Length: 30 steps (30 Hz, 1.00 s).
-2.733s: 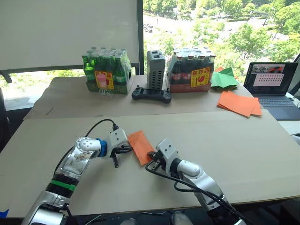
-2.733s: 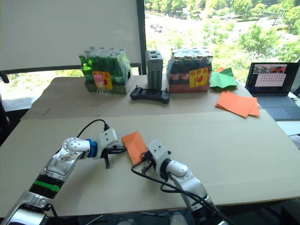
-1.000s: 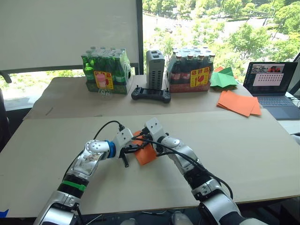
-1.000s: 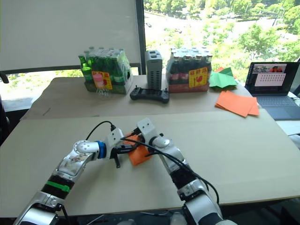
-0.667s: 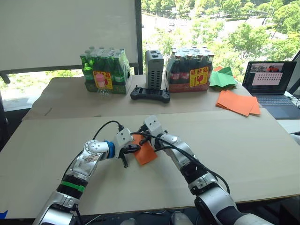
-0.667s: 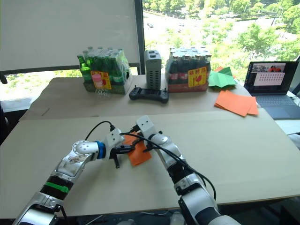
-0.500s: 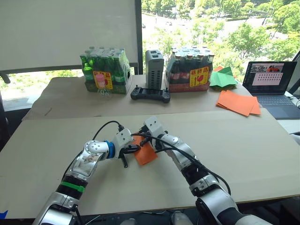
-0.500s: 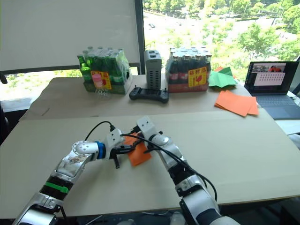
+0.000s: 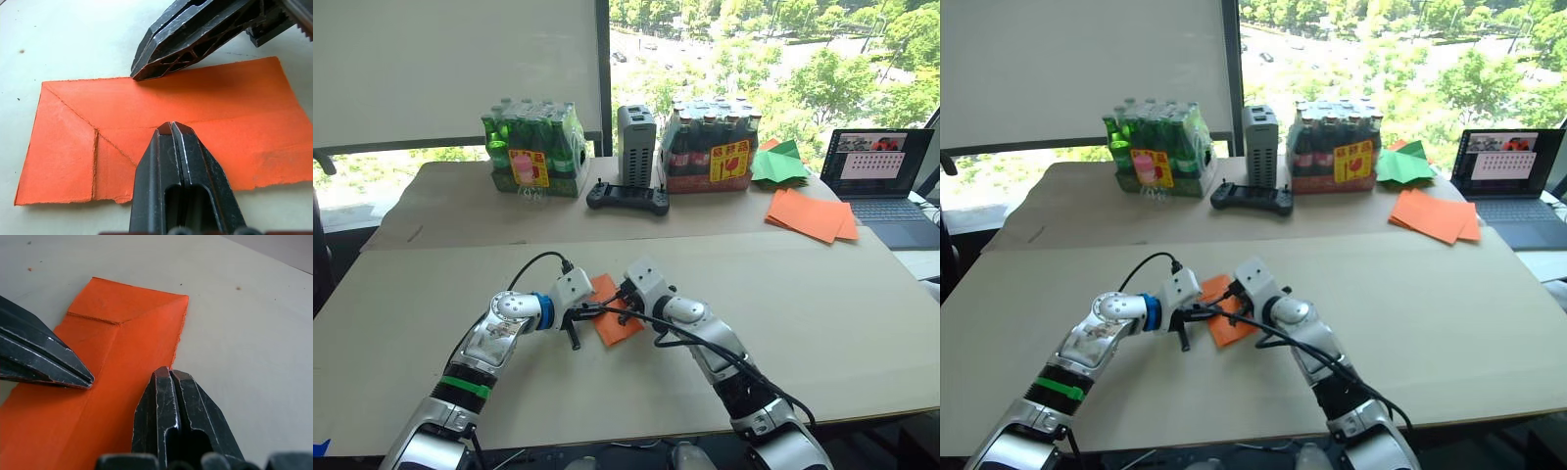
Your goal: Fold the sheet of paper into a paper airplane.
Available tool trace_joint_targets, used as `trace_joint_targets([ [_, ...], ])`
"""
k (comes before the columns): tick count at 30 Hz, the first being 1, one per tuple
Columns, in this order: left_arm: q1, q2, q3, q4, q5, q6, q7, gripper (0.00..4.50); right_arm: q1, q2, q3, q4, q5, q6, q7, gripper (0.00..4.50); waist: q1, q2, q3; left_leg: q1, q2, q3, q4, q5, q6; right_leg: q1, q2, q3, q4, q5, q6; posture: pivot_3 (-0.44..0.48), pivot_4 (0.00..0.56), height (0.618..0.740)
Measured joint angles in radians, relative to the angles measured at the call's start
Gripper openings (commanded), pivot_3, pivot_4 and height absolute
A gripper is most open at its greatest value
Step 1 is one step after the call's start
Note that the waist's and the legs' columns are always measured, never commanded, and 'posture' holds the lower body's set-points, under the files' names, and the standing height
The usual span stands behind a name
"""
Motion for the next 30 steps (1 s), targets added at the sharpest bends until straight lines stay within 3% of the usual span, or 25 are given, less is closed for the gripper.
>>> trace_joint_targets([
  [17,-0.035,-0.005,-0.022,0.064,0.004,-0.040,-0.018,0.00,0.139,-0.143,0.074,-0.303,0.001,0.165,0.038,0.04,0.006,0.001,-0.004,0.003,0.000,-0.001,0.000,0.000,0.001,0.006,0.000,-0.002,-0.002,-0.003,0.005,0.000,0.150,0.699],
  [25,-0.042,-0.010,-0.025,0.080,0.006,-0.044,-0.025,0.00,0.149,-0.194,0.110,-0.355,0.001,0.191,0.054,0.04,0.007,0.001,-0.004,0.008,0.001,-0.001,0.000,-0.001,0.002,0.012,0.000,-0.002,-0.004,-0.007,0.011,0.000,0.150,0.699],
  [30,-0.049,-0.011,-0.027,0.088,0.006,-0.047,-0.026,0.00,0.147,-0.166,0.073,-0.331,0.014,0.158,0.045,0.04,0.008,0.001,-0.004,0.007,0.001,-0.001,0.000,-0.001,0.001,0.012,0.000,-0.002,-0.004,-0.006,0.010,0.000,0.150,0.699],
])
